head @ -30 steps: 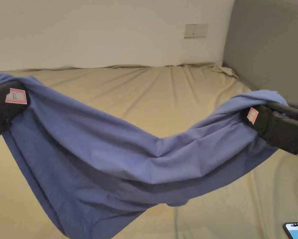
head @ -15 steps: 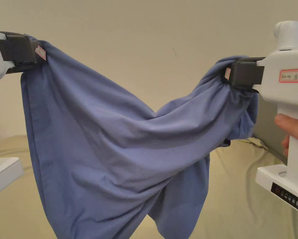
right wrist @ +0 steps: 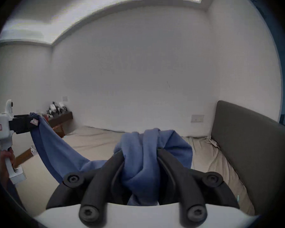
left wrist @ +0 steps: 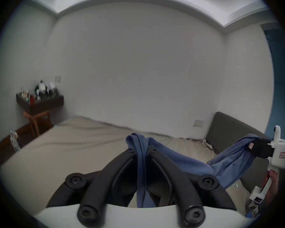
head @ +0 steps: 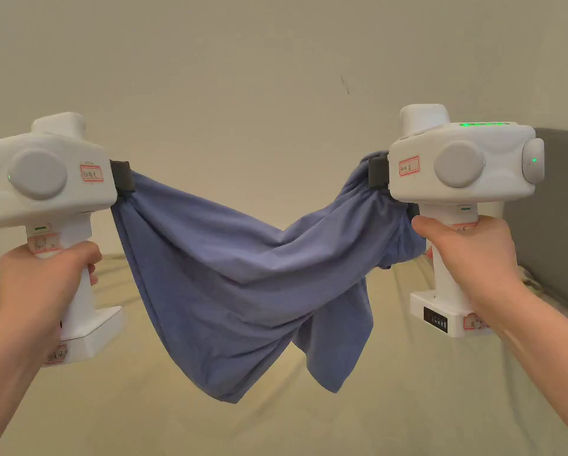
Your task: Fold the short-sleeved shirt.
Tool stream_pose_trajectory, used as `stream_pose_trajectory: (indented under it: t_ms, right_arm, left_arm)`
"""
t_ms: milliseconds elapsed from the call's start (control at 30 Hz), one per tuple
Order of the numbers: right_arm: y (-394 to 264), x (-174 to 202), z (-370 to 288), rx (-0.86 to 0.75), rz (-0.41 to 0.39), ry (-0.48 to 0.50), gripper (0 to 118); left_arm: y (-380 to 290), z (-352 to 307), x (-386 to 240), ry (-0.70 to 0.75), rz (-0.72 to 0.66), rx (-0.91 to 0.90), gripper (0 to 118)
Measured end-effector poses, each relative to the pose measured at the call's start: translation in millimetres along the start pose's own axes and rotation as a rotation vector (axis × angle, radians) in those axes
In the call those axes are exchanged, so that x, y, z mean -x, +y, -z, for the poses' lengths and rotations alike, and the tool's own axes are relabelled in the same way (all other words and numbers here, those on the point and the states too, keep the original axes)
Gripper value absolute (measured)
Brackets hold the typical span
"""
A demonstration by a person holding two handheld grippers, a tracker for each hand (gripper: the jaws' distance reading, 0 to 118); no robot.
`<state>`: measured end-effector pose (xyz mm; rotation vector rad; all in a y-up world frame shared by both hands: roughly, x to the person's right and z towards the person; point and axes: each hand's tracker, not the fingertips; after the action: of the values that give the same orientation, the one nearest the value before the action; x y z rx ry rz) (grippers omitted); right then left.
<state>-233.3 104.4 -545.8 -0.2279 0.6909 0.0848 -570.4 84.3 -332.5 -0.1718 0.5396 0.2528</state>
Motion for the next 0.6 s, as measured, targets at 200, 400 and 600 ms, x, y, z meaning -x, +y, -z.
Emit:
stream_pose_trajectory:
  t_ms: [200, 400, 600]
  right_arm:
    - [-160.1, -14.1, 67.3, 0.231, 0.092, 0.001, 17]
    - [-302.1, -33.1, 80.7, 0.416, 0.191, -0.029, 17]
    - [-328.6, -43.8, 44.3, 0.398, 0.217, -0.038, 17]
  left_arm:
    - [-163.4, 60.1, 33.4, 0.033, -0.061, 0.252, 7]
    - [-292.1, 60.6, 56.1, 0.046, -0.115, 0.477, 7]
    - [-323.4, 34.5, 76.7, 0.041, -0.152, 0.502, 7]
